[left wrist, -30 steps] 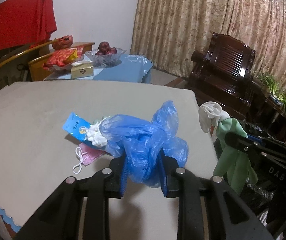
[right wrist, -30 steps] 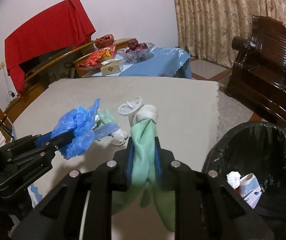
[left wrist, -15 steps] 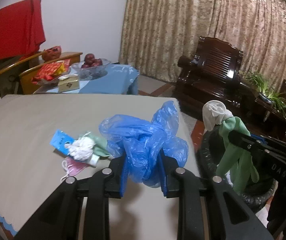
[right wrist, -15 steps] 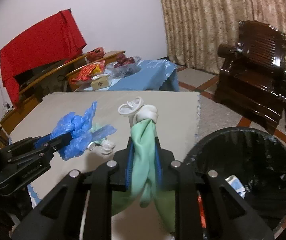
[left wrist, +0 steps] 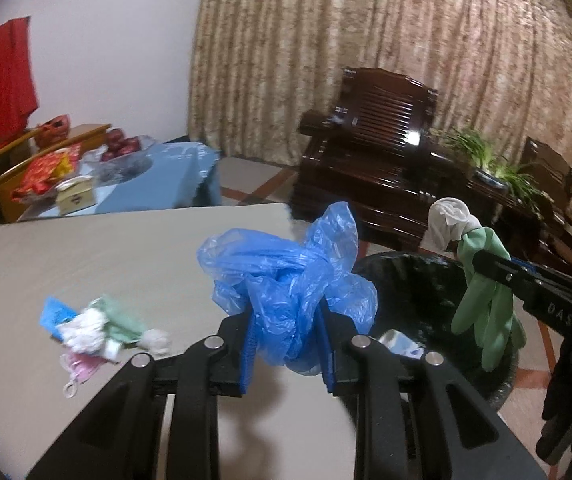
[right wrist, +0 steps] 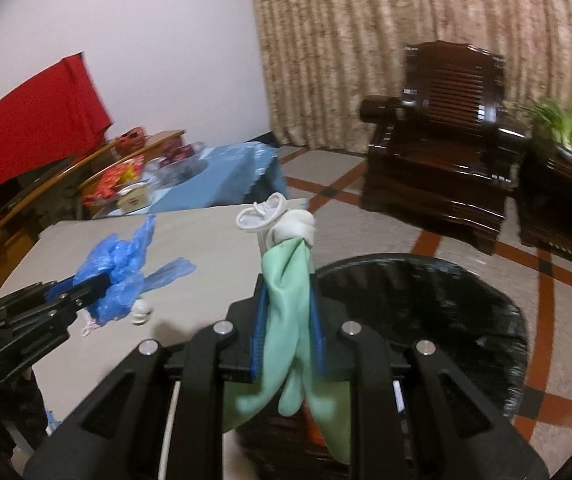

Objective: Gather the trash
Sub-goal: 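Carry the blue bag and green glove over the bin and release both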

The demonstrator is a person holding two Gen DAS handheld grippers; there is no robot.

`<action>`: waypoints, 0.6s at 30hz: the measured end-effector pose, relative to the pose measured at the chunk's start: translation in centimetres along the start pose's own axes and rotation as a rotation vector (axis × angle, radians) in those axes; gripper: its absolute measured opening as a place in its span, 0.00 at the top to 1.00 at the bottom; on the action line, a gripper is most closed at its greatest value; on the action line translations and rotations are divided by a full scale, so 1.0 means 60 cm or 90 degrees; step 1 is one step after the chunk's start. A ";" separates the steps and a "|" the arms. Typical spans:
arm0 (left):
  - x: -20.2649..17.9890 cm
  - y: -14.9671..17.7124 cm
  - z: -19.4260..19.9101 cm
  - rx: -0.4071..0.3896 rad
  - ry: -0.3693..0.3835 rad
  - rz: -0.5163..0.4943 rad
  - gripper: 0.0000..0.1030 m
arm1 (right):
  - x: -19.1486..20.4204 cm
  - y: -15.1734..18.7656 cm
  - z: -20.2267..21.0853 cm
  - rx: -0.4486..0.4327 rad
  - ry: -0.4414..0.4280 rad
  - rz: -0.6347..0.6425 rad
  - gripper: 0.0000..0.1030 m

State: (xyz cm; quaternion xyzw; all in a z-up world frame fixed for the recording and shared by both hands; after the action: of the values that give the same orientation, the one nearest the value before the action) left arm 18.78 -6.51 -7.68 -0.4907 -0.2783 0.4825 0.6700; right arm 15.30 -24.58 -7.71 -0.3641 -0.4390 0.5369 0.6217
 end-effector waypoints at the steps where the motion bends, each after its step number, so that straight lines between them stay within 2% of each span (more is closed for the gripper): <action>1: -0.014 0.000 -0.008 0.002 0.011 -0.003 0.75 | -0.015 0.000 0.002 -0.001 0.011 -0.002 0.82; 9: -0.113 0.009 -0.058 0.019 0.080 -0.027 0.75 | -0.114 0.009 0.012 -0.003 0.073 -0.009 0.82; 18: -0.196 0.033 -0.116 0.036 0.124 -0.047 0.75 | -0.170 0.036 0.008 0.011 0.106 -0.017 0.82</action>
State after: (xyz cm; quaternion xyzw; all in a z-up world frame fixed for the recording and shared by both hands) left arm 19.47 -19.90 -10.89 -0.5056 -0.2157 0.4151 0.7249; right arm 13.72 -34.34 -11.12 -0.3963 -0.3862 0.5003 0.6659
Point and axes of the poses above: each gripper's, at about its wrist camera, not at the fingertips, and z roughly against the way its jaws point, x to its left, y to its underside, the point moved 8 cm from there along -z, roughly the way its jaws point, and after that the axes turned 15 degrees about -x, right-handed, at the moved point
